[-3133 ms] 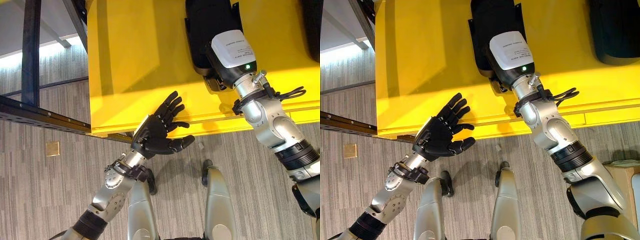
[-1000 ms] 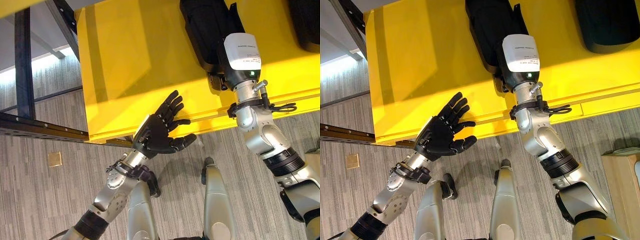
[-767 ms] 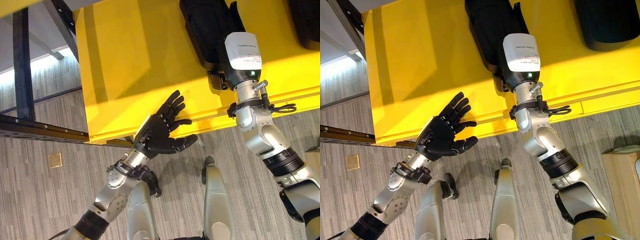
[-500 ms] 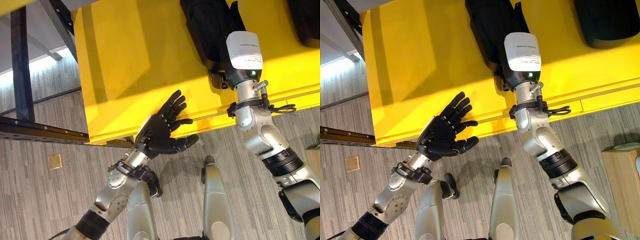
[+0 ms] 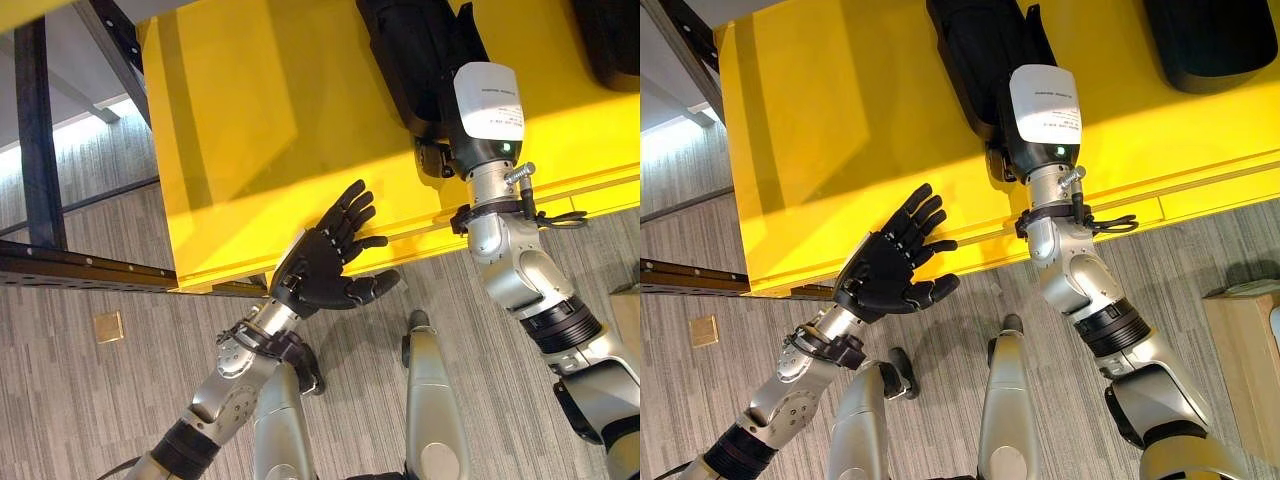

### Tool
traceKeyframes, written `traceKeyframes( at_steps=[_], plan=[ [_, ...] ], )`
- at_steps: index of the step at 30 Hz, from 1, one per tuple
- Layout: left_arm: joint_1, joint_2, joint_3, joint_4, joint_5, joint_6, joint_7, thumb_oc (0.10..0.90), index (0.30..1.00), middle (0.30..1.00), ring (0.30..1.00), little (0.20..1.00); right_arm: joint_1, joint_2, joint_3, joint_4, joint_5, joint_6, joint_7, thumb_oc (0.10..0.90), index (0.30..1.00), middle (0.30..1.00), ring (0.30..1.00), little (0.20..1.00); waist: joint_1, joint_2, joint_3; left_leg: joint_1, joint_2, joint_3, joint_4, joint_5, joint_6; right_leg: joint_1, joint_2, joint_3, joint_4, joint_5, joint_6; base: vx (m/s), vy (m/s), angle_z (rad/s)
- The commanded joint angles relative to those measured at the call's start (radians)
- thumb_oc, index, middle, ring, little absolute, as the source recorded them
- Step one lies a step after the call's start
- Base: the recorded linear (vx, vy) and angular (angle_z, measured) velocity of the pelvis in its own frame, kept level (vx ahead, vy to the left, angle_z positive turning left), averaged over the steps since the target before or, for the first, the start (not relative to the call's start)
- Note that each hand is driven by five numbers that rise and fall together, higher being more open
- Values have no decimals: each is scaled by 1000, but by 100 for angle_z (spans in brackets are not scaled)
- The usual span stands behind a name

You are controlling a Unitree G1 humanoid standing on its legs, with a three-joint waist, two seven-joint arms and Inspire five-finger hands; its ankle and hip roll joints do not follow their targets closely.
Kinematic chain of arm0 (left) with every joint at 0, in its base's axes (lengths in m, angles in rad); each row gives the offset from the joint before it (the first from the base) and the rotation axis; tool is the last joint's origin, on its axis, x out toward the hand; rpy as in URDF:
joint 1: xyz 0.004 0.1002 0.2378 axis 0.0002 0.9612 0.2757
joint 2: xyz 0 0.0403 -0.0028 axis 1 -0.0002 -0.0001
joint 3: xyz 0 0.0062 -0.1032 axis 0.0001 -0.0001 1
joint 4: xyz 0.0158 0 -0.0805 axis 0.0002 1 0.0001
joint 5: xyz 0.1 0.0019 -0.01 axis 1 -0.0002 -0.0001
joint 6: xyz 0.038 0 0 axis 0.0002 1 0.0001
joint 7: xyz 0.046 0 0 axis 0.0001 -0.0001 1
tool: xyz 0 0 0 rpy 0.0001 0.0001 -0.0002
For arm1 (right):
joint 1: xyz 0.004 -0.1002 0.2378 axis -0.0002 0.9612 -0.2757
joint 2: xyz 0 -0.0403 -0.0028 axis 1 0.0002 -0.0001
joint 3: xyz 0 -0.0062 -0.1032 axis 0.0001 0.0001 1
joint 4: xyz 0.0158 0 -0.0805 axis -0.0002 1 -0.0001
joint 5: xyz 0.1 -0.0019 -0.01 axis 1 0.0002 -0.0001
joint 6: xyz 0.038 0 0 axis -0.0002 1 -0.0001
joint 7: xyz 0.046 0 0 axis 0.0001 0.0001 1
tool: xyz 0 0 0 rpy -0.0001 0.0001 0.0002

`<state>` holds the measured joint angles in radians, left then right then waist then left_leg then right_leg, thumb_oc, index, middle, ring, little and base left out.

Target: Move parts from the plastic box to the shelf.

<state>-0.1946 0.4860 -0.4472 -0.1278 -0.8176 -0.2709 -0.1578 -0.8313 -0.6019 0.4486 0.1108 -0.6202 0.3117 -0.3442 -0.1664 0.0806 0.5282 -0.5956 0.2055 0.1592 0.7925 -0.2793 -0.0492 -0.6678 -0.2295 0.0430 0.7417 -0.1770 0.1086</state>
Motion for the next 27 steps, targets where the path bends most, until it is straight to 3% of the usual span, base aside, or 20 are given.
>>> traceKeyframes(
  at_steps=[1,10,22,23,24,25,27],
  plan=[
    [-36,-33,36,-83,18,-89,30,900,1000,1000,1000,1000,26,-60,-67,13,-25,75,-8,400,300,300,300,300,-36,28,-9,24,-82,10,-66,-10,66,37,119,-7,109,-142,-112,0,0,0],
    [-39,-33,37,-79,28,-100,36,900,1000,1000,1000,1000,29,-53,-62,19,-15,70,-13,400,300,300,300,300,-40,28,-8,36,-74,17,-103,8,61,40,112,-3,54,-108,-97,0,0,0],
    [-43,-38,34,-77,26,-91,43,900,1000,1000,1000,1000,37,-46,-53,23,-40,68,-5,400,300,300,300,300,-38,26,-9,36,-77,17,-93,3,65,50,114,-8,76,-126,-105,6,1,-1],
    [-41,-38,35,-75,26,-91,41,900,1000,1000,1000,1000,40,-45,-54,24,-46,65,-6,422,330,330,330,330,-38,26,-9,35,-78,16,-92,3,64,49,115,-9,78,-126,-105,0,0,0],
    [-40,-38,34,-76,26,-91,41,900,1000,1000,1000,1000,39,-46,-53,23,-47,62,-8,727,758,758,758,758,-38,26,-9,34,-79,16,-91,3,65,49,115,-9,79,-126,-106,0,0,0],
    [-39,-37,35,-77,26,-90,41,900,1000,1000,1000,1000,38,-48,-54,20,-49,49,-10,900,1000,1000,1000,1000,-37,26,-9,34,-80,15,-92,3,66,48,116,-9,79,-126,-106,0,0,0],
    [-38,-36,34,-79,22,-94,43,900,1000,1000,1000,1000,39,-47,-56,12,-67,39,-6,900,1000,1000,1000,1000,-37,26,-9,34,-81,14,-94,4,65,50,116,-9,78,-127,-106,0,0,0]
  ],
)
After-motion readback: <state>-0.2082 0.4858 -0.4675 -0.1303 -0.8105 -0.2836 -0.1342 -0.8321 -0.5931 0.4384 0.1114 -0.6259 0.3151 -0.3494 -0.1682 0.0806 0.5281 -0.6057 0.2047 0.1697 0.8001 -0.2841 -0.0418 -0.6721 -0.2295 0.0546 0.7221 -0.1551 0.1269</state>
